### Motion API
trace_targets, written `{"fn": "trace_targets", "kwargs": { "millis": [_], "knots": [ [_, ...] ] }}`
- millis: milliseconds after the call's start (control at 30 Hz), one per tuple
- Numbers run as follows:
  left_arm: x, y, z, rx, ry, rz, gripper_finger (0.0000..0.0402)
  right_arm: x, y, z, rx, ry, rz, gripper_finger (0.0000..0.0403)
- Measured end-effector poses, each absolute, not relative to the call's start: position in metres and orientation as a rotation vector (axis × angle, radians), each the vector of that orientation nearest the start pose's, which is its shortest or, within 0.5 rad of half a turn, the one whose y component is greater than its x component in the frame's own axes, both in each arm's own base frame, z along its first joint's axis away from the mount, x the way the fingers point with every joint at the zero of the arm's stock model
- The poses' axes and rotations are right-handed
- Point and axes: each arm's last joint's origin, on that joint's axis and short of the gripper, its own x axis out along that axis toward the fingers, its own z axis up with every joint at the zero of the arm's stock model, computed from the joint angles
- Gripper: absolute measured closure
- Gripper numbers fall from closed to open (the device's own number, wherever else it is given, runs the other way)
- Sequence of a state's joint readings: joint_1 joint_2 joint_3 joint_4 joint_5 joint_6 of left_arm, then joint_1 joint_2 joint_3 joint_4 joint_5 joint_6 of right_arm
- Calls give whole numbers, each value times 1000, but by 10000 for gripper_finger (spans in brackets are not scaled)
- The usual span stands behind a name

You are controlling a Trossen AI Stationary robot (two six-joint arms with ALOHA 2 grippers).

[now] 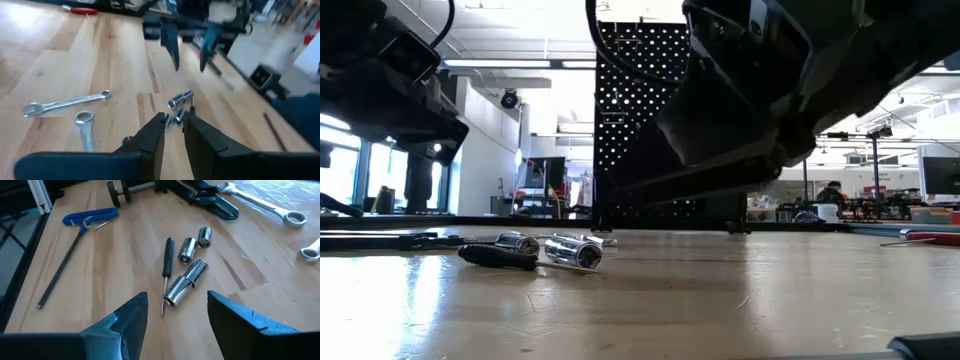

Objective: Hang tools onto peg board
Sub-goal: Put the socket into the left bin on the pegboard

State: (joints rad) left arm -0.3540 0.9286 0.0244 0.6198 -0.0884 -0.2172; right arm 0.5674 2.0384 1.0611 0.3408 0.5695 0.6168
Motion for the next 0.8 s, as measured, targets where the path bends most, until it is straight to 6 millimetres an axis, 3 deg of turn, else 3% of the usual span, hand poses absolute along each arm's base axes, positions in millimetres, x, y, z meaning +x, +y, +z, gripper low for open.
{"fn": "trace_targets", "kwargs": {
  "millis": [233, 433, 800],
  "knots": [
    [180, -73, 134, 66, 379, -253, 280, 337, 214, 116, 267, 476, -197, 203],
    [207, -81, 116, 155, 534, -250, 232, 333, 219, 115, 280, 476, -189, 203],
    [242, -92, 95, 171, 620, -279, 229, 331, 222, 115, 267, 475, -192, 203]
  ]
}}
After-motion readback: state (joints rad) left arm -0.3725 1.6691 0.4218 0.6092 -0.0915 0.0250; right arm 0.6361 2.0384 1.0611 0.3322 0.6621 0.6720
